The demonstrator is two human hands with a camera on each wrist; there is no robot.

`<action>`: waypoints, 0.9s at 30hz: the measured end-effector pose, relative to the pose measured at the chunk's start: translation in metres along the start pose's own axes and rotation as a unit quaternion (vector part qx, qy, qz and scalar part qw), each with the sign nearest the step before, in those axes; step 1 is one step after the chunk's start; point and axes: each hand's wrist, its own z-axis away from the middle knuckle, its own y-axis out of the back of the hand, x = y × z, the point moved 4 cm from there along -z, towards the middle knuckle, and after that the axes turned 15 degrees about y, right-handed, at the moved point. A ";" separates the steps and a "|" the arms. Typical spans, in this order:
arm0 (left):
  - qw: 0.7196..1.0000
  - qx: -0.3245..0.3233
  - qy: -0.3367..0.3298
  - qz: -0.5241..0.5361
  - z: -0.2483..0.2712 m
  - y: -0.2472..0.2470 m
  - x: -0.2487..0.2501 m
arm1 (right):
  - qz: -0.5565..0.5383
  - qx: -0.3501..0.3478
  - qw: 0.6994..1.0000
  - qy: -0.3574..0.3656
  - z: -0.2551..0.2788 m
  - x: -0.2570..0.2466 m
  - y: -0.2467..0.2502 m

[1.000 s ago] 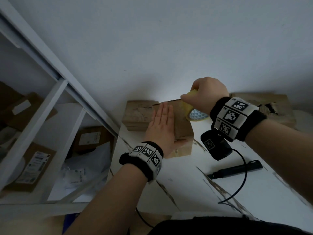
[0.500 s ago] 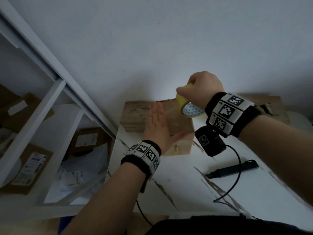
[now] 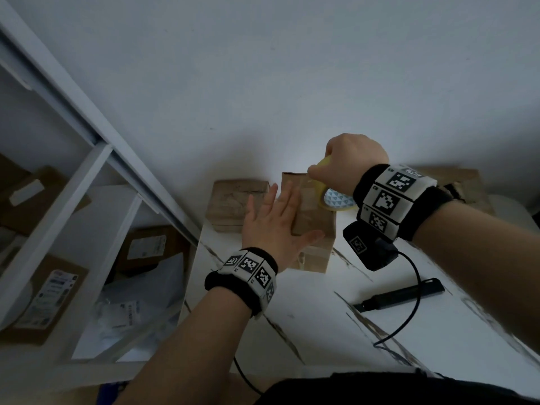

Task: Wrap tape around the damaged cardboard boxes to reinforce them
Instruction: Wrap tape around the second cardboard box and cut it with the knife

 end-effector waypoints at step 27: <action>0.999 -0.004 -0.041 -0.026 -0.014 -0.001 0.028 | -0.092 0.035 0.995 -0.011 0.007 0.012 -0.006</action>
